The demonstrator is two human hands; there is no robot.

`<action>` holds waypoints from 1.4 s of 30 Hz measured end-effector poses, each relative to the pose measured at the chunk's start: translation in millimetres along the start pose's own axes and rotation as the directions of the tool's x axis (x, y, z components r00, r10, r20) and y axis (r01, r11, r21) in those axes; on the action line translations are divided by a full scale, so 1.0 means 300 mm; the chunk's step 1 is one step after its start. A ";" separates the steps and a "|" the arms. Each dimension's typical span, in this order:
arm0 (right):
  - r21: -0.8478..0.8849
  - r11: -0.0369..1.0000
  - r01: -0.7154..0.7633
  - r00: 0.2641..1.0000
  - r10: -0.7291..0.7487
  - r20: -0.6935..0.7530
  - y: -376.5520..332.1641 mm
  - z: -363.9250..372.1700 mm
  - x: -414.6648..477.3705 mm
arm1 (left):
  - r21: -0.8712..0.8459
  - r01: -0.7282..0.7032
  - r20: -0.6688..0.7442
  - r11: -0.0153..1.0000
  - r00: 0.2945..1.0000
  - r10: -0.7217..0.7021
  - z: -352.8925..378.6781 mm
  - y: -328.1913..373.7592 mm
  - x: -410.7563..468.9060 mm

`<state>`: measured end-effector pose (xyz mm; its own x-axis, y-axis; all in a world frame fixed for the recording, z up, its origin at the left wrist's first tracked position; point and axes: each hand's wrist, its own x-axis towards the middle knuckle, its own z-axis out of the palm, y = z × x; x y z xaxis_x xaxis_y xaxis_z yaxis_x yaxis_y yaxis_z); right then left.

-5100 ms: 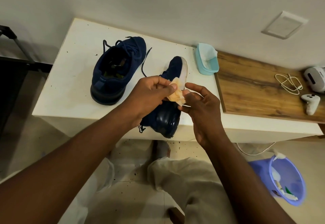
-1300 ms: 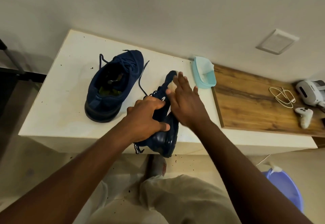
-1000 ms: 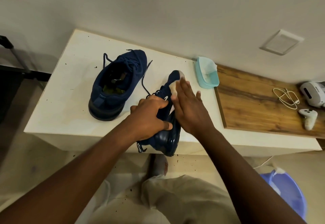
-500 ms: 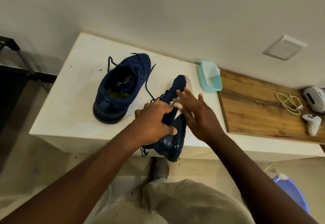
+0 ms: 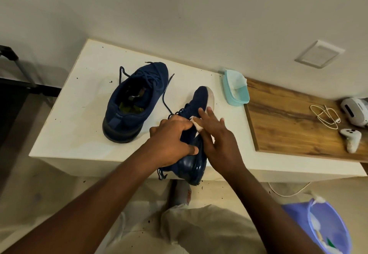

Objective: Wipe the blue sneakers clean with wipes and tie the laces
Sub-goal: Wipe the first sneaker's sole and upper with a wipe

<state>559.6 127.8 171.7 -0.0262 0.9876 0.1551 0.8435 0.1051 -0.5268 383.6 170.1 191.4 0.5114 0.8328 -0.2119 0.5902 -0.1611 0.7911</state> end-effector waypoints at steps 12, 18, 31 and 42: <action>0.755 0.565 -0.333 0.771 0.624 -0.127 -0.062 -0.116 0.062 | -0.439 0.284 0.025 0.852 0.952 -0.304 0.016 -0.020 0.002; 0.879 0.344 -0.330 0.751 0.659 0.025 -0.065 -0.147 0.066 | -0.678 0.401 0.178 0.616 0.902 -0.392 0.029 -0.074 0.035; 0.937 0.229 -0.266 0.794 0.603 0.078 -0.059 -0.166 0.066 | -0.763 0.389 0.208 0.517 0.904 -0.375 0.031 -0.076 0.064; 0.006 0.994 -0.106 0.942 0.102 -0.320 0.000 -0.036 0.027 | -0.785 0.328 0.150 0.525 0.923 -0.353 0.049 -0.072 0.064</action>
<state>565.2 134.6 181.9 0.2332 0.9033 0.3602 0.8383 0.0009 -0.5451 389.9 181.8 161.9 0.3571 0.7467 -0.5611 -0.0124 0.6045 0.7965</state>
